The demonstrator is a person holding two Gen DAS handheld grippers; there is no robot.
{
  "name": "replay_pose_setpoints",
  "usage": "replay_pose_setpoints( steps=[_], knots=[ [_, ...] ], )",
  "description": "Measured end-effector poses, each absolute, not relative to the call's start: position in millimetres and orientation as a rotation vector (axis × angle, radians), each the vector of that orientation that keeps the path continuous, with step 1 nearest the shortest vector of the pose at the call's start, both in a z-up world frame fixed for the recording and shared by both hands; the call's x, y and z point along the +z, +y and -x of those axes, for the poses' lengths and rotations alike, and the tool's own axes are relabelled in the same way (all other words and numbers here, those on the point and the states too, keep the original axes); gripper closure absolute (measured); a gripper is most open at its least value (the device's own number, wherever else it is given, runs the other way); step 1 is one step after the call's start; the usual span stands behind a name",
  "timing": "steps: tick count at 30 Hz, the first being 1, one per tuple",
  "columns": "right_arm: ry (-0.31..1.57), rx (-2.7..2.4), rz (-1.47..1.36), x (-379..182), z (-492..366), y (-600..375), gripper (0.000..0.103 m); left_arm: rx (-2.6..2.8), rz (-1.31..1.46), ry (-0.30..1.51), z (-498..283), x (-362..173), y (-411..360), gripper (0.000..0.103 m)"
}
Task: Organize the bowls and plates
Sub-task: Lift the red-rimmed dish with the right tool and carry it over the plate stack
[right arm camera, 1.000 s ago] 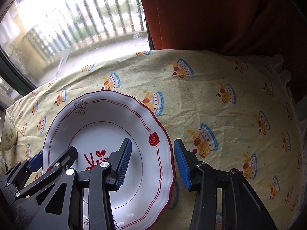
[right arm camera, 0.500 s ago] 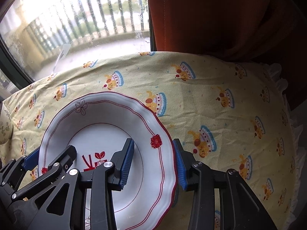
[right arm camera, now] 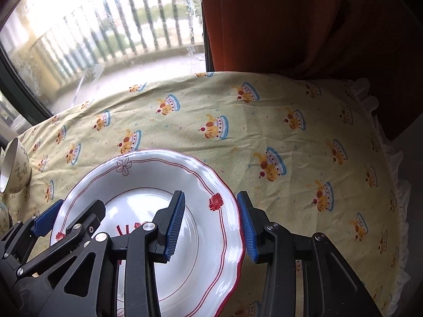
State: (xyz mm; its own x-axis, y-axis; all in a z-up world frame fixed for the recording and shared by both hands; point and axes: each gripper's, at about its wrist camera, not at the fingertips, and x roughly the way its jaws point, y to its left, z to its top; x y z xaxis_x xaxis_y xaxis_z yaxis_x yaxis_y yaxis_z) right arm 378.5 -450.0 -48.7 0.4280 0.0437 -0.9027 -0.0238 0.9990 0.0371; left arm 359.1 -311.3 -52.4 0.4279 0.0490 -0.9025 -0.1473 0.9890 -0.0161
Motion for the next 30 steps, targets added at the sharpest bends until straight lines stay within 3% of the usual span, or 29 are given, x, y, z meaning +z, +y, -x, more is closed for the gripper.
replay_pose_setpoints(
  steps=[30],
  knots=[
    [1.047, -0.065, 0.020, 9.6, -217.5, -430.0, 0.058, -0.011, 0.127, 1.072, -199.6, -16.6, -296.0, 0.049]
  ],
)
